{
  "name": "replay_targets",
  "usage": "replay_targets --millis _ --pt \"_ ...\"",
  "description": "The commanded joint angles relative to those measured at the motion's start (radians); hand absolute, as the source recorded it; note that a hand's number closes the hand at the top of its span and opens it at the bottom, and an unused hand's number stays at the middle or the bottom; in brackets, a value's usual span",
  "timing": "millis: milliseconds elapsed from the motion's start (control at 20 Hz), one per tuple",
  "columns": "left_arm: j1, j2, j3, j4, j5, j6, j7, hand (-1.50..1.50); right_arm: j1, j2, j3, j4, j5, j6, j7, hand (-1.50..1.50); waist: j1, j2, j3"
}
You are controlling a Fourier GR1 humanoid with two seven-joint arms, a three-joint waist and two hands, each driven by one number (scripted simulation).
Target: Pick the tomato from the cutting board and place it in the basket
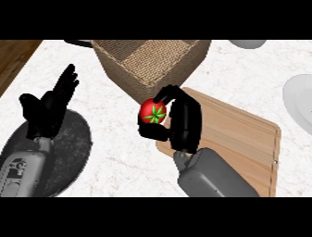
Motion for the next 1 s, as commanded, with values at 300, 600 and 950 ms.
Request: replay_targets --millis 300,600,950 --pt "-0.028 -0.007 -0.006 0.014 -0.015 0.013 0.007 0.00 -0.317 0.002 -0.091 0.178 0.106 -0.160 0.286 1.50 0.006 -0.001 -0.003" --pt "-0.048 -0.002 -0.007 0.023 -0.015 0.006 0.009 0.00 -0.523 0.002 -0.158 0.351 0.170 -0.125 0.436 1.50 0.012 0.004 -0.004" --pt "-0.064 -0.018 -0.009 0.049 -0.021 0.021 0.015 0.00 -0.713 0.002 -0.179 0.587 0.223 -0.054 0.571 1.50 0.012 0.015 -0.003"
